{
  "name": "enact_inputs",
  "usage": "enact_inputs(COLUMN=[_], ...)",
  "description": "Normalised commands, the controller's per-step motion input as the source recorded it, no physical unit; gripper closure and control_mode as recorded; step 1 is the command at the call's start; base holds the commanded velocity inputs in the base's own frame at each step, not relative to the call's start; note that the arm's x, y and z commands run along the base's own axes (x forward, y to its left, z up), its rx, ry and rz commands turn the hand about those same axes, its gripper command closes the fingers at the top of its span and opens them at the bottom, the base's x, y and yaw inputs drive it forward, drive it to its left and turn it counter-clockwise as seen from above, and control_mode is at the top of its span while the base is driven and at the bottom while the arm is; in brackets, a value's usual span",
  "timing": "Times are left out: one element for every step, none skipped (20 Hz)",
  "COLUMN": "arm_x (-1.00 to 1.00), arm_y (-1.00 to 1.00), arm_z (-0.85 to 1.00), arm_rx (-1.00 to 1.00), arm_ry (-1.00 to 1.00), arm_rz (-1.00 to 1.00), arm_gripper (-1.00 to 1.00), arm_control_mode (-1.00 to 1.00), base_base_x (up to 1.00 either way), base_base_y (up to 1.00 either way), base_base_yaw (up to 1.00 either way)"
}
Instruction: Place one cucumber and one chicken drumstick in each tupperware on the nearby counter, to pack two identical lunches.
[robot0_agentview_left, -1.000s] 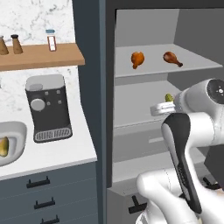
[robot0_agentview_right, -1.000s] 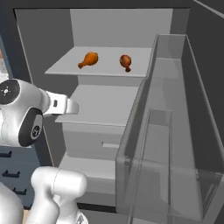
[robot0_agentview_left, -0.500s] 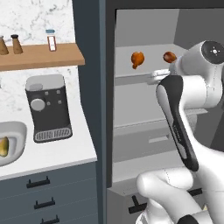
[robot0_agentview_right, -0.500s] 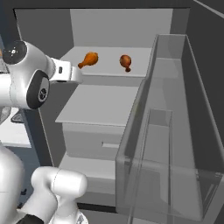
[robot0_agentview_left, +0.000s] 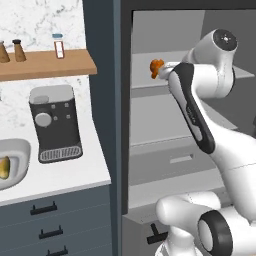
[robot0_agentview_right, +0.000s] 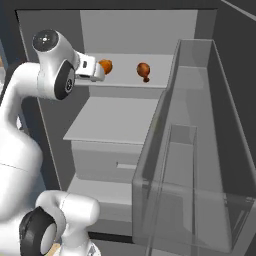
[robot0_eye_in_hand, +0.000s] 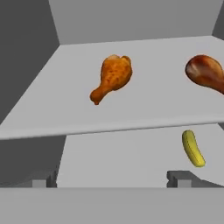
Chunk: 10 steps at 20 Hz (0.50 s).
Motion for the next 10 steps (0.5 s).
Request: enact_inputs(arm_x=[0.86,0.86,0.86,0.91,0.86,0.86,0.87,0.88,0.88,0.87], arm_y=[0.0,0.0,0.0,0.0,0.0,0.0,0.0,0.0,0.03,0.06], arm_z=[0.0,0.0,0.0,-0.04,-0.1,-0.11,-0.11,-0.14,-0.14,-0.14], arm_rx=[0.1,0.09,0.09,0.05,0.0,0.0,0.0,0.0,0.0,0.0], arm_ry=[0.0,0.0,0.0,0.0,0.0,0.0,0.0,0.0,0.0,0.0], arm_rz=[0.0,0.0,0.0,0.0,0.0,0.0,0.0,0.0,0.0,0.0], arm_gripper=[-1.0,-1.0,-1.0,-1.0,-1.0,-1.0,-1.0,-1.0,-1.0,-1.0], arm_control_mode=[-1.0,-1.0,-1.0,-1.0,-1.0,-1.0,-1.0,-1.0,-1.0,-1.0], base_base_x=[0.0,0.0,0.0,0.0,0.0,0.0,0.0,0.0,0.0,0.0], base_base_y=[0.0,0.0,0.0,0.0,0.0,0.0,0.0,0.0,0.0,0.0], base_base_yaw=[0.0,0.0,0.0,0.0,0.0,0.0,0.0,0.0,0.0,0.0])
